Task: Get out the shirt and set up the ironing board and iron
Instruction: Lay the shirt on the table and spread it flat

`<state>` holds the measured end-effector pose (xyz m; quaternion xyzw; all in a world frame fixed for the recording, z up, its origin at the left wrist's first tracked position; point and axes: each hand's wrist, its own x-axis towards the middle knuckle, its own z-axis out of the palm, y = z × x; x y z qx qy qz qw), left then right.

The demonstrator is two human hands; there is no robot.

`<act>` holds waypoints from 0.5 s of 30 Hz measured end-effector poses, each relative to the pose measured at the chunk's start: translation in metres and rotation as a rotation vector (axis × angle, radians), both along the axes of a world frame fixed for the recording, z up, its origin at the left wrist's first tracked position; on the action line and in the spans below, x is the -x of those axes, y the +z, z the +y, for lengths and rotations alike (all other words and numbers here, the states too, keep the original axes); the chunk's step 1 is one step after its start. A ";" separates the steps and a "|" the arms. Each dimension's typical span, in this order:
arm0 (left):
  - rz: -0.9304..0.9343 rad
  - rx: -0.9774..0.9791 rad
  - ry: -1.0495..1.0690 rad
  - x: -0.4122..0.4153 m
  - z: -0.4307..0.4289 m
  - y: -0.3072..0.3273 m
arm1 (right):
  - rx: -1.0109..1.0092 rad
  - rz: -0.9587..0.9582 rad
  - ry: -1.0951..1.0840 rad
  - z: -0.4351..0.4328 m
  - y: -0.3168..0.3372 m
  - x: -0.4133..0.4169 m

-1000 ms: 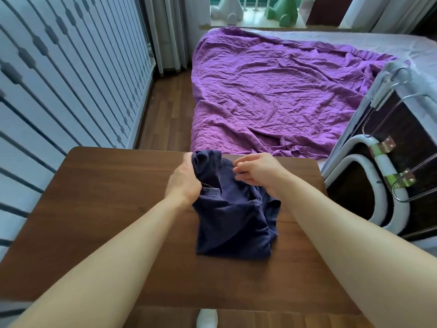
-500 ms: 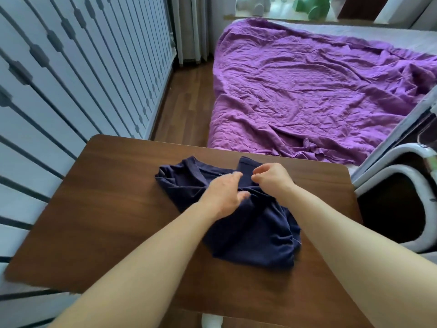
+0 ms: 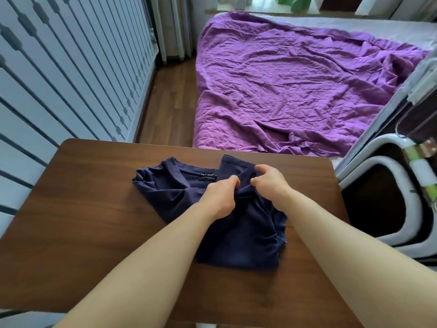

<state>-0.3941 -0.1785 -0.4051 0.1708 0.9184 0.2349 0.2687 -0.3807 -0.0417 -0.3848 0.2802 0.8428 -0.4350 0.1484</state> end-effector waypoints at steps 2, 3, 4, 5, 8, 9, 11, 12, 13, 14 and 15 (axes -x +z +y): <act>-0.019 -0.007 0.024 0.002 -0.005 0.003 | 0.019 0.004 0.036 0.003 0.001 -0.001; -0.021 -0.013 0.026 0.004 -0.009 0.005 | 0.010 -0.006 0.074 0.004 0.000 -0.001; -0.016 -0.014 0.029 0.006 -0.014 0.008 | -0.022 -0.026 0.121 0.003 -0.001 0.000; -0.012 -0.006 0.031 0.008 -0.020 0.011 | -0.076 -0.057 0.178 0.001 -0.002 0.001; 0.021 0.140 0.008 0.012 -0.040 0.022 | -0.229 -0.104 0.333 -0.013 -0.006 0.004; 0.045 0.215 -0.016 0.012 -0.047 0.026 | -0.252 -0.097 0.353 -0.019 -0.006 0.004; 0.099 0.361 -0.058 0.011 -0.064 0.031 | -0.304 -0.098 0.367 -0.026 -0.008 0.005; 0.098 0.421 -0.071 0.011 -0.074 0.030 | -0.325 -0.112 0.372 -0.026 -0.008 0.004; 0.075 0.466 -0.082 0.011 -0.083 0.030 | -0.340 -0.134 0.379 -0.026 -0.009 0.003; 0.046 0.498 -0.092 0.012 -0.092 0.028 | -0.350 -0.159 0.391 -0.026 -0.011 0.002; 0.013 0.513 -0.095 0.012 -0.098 0.027 | -0.356 -0.182 0.407 -0.025 -0.012 0.002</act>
